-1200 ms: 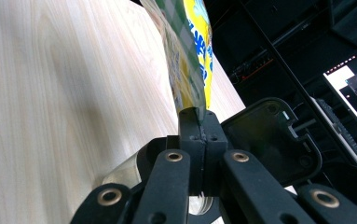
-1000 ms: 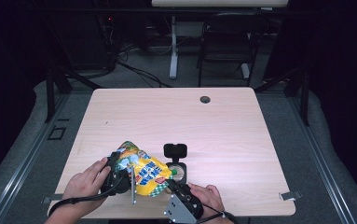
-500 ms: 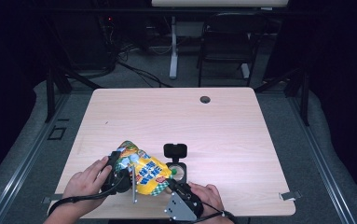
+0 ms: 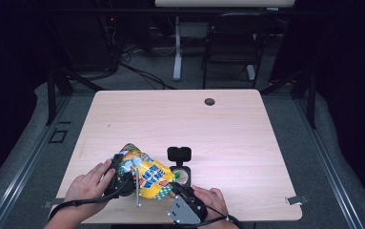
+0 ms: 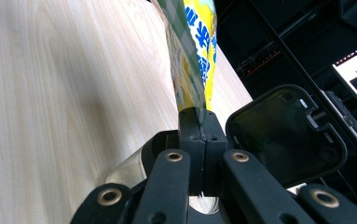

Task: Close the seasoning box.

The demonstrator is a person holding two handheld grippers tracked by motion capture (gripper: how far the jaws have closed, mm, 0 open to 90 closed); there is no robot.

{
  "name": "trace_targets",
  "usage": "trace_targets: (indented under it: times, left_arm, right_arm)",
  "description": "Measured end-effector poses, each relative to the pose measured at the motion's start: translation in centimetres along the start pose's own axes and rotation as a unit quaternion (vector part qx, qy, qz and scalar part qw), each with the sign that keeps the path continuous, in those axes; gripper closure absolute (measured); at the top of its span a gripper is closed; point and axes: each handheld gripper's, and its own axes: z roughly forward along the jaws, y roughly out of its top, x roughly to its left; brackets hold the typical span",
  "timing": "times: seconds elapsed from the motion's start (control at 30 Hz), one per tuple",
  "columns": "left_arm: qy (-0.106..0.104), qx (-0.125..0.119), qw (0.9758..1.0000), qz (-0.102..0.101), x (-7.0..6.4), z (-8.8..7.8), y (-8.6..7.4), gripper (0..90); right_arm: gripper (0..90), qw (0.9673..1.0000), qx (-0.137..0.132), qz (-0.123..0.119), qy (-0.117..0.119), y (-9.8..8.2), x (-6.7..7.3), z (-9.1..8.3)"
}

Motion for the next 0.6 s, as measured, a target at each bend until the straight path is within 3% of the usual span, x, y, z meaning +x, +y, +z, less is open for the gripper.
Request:
trace_targets:
  times: [0.53,0.6]
  left_arm:
    - [0.015,0.009,0.9998,0.009,0.14,-0.46,0.01,57.4]
    - [0.016,0.012,0.9996,0.019,0.28,-0.52,0.06,57.4]
  right_arm:
    - [90.0,0.9999,-0.009,0.01,-0.002,-0.13,0.1,0.26]
    - [90.0,0.9999,-0.009,0.01,-0.003,-0.13,0.11,0.27]
